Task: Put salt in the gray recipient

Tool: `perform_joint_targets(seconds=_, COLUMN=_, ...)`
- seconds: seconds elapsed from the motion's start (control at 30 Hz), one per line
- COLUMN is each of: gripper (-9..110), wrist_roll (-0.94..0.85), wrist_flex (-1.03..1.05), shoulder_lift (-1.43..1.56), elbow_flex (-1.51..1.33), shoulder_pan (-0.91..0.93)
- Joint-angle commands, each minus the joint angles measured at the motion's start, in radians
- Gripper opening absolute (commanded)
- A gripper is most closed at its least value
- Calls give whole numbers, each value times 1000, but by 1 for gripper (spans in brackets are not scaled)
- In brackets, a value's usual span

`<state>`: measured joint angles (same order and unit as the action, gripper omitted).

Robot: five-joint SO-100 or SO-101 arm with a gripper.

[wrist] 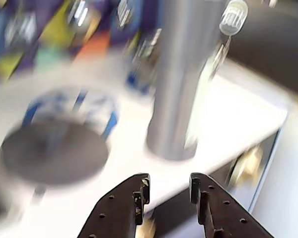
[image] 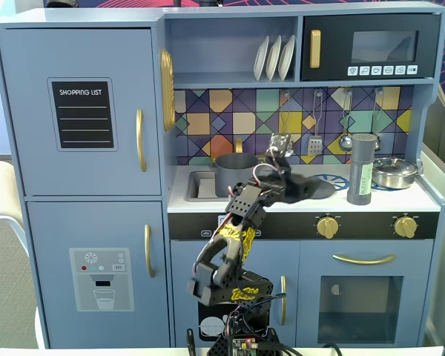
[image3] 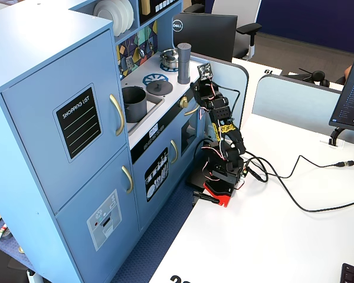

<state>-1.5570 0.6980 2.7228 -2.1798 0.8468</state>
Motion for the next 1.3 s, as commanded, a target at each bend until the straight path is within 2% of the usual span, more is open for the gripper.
perform_joint_targets(seconds=0.0, gripper=5, wrist_roll=9, wrist_flex=-187, shoulder_lift=-81, elbow_flex=25, shoulder_pan=49)
perform_joint_targets(seconds=0.2, gripper=25, wrist_roll=51, wrist_flex=-469, shoulder_lift=-172, elbow_flex=-67, shoulder_pan=97)
perform_joint_targets(seconds=0.33, gripper=41, wrist_roll=81, wrist_flex=-509, shoulder_lift=-227, elbow_flex=-57, shoulder_pan=98)
perform_joint_targets(seconds=0.53, gripper=52, wrist_roll=94, wrist_flex=-566, shoulder_lift=-347, elbow_flex=6, shoulder_pan=97)
perform_joint_targets(seconds=0.8, gripper=56, wrist_roll=84, wrist_flex=-675, shoulder_lift=-543, elbow_flex=117, shoulder_pan=106)
perform_joint_targets(seconds=1.27, gripper=55, wrist_roll=78, wrist_flex=-772, shoulder_lift=-914, elbow_flex=457, shoulder_pan=92)
